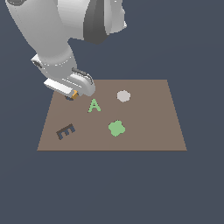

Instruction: Insert a designated object into the corresponding slot on a board.

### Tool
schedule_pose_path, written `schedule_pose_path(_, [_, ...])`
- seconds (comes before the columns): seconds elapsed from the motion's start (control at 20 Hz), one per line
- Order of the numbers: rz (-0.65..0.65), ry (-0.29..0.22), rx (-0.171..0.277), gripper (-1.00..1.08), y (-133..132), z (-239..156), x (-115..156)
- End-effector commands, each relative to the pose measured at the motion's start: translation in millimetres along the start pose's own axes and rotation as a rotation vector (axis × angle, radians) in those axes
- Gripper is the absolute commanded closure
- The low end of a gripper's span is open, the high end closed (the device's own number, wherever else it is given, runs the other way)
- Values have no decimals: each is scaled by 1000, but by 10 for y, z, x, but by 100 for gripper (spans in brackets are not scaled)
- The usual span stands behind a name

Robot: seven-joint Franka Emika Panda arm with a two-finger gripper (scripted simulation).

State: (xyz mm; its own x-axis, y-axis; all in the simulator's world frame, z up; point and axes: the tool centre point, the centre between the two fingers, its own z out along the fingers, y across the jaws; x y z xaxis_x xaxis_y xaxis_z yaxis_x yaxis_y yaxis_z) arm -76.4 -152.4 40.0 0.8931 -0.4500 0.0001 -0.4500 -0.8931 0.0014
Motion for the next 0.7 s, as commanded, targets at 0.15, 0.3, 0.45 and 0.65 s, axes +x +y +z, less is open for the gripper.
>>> schedule_pose_path(0.15, [-26, 0, 0, 108, 109, -4, 76])
schedule_pose_path(0.3, [-28, 0, 0, 108, 126, -4, 88])
schedule_pose_path(0.45, [-25, 0, 0, 108, 122, 10, 83])
schedule_pose_path(0.65, [-28, 0, 0, 108, 119, 84, 93])
